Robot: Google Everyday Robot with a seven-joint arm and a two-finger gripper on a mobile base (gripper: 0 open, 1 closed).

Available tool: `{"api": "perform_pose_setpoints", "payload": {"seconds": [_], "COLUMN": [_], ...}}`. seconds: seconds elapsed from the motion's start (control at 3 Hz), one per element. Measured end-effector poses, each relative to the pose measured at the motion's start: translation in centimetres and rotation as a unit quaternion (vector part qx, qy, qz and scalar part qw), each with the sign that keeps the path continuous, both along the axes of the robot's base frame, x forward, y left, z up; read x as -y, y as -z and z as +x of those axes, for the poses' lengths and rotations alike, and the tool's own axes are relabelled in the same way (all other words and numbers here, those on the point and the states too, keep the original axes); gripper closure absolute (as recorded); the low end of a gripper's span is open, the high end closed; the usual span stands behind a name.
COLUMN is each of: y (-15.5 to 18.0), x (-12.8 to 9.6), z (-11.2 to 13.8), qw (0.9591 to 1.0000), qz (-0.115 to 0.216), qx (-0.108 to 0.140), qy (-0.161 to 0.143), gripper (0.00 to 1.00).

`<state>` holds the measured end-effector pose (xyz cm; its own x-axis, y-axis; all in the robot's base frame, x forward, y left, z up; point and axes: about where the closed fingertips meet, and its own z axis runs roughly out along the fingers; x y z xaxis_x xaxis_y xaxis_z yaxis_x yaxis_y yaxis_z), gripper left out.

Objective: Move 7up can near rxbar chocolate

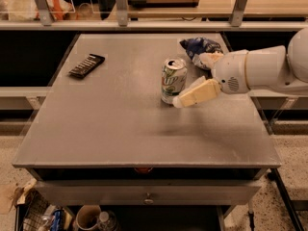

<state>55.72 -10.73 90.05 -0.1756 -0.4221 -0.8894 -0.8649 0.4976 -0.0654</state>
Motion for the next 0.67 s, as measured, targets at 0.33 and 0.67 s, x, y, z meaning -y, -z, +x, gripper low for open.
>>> {"api": "perform_pose_setpoints", "payload": {"seconds": [0.33, 0.67], "y": [0.0, 0.1], "x": [-2.4, -4.2], "z": [0.4, 0.6], "qw": [0.9998, 0.9993], "qz": [0.017, 0.028], "qx": [0.007, 0.011], "qy": [-0.010, -0.021], "gripper": [0.00, 0.17]}}
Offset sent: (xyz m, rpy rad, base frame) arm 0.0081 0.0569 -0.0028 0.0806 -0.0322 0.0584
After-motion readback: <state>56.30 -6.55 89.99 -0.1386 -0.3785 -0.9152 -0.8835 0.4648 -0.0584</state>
